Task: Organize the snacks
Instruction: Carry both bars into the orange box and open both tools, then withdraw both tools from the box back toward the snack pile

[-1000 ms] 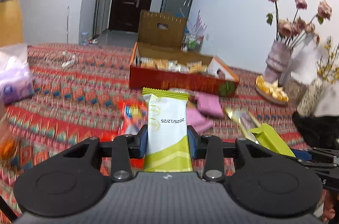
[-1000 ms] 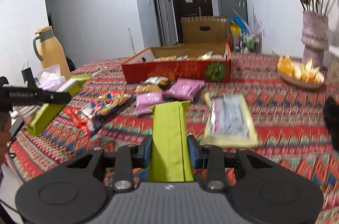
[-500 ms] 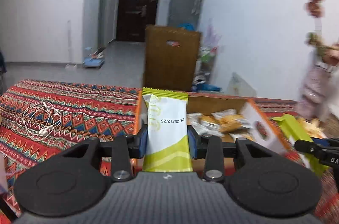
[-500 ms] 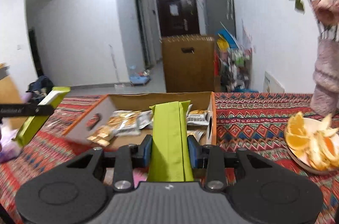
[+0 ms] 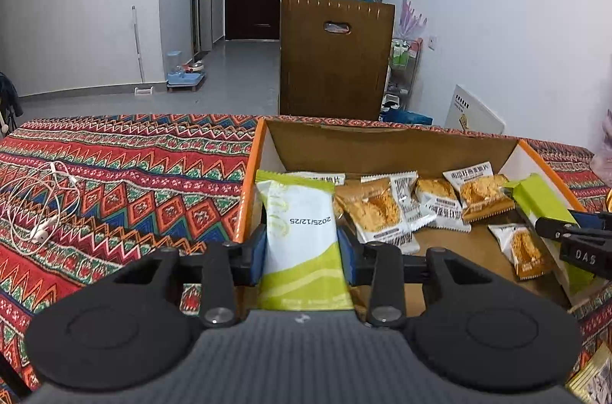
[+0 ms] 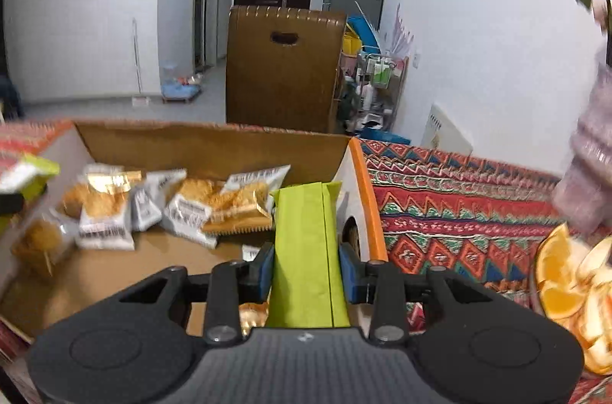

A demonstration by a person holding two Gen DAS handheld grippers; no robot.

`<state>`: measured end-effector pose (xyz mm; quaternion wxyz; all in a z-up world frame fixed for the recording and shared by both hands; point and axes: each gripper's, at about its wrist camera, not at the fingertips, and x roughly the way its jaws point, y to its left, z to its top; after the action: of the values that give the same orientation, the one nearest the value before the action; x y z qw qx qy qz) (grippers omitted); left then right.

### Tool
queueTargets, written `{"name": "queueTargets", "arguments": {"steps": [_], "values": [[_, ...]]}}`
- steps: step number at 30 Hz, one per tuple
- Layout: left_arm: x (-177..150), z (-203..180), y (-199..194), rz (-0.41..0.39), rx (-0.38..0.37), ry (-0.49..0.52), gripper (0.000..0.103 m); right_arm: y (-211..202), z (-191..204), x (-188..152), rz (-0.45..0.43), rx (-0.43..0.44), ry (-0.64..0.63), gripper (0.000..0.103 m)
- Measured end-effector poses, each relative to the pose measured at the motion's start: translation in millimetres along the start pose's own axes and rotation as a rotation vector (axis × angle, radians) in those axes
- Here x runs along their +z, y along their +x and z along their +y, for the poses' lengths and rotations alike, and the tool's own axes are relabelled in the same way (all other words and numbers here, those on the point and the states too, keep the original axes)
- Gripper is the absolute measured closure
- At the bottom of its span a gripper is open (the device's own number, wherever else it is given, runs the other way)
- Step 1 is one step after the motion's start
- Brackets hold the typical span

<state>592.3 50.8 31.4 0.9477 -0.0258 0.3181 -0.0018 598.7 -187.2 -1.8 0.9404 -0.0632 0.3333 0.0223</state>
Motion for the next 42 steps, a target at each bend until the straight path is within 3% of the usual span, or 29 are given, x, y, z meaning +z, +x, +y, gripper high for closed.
{"name": "queueTargets", "arguments": {"steps": [8,12,17,21,25,28,32,36,42], "values": [[-7.5,3.2,-29.8,0.043,-0.071,-0.003,0.055,-14.9,6.9,-10.9,0.024,-0.013,-0.045,0.065],[-2.6,5.0,-64.0,0.01,-0.073,-0.008,0.054,-47.8,-2.2,-3.5,-0.01,0.019,-0.019,0.062],[5.2,6.1,-120.6,-0.057,-0.074,-0.004,0.051,-105.7,-11.8,4.2,-0.063,0.059,-0.025,0.051],[-3.7,-1.9,-169.1,-0.122,-0.055,0.015,0.039,-151.3,-18.8,-2.5,-0.115,0.107,-0.023,0.043],[-32.9,-11.8,-221.7,-0.182,-0.068,0.06,0.025,-191.7,-25.1,-26.8,-0.147,0.165,-0.002,0.04],[-66.3,-19.9,-257.1,-0.218,-0.086,0.083,0.019,-220.3,-28.5,-56.4,-0.161,0.214,0.012,0.031],[-117.2,-37.5,-290.7,-0.247,-0.068,0.131,0.018,-255.7,-28.0,-105.6,-0.191,0.25,-0.019,0.027],[-161.0,-50.5,-312.3,-0.24,-0.084,0.133,0.015,-284.2,-19.9,-149.8,-0.197,0.227,-0.059,0.025],[-216.3,-55.3,-332.4,-0.18,-0.106,0.07,0.012,-322.2,-12.6,-211.0,-0.178,0.243,-0.01,0.018]]}}
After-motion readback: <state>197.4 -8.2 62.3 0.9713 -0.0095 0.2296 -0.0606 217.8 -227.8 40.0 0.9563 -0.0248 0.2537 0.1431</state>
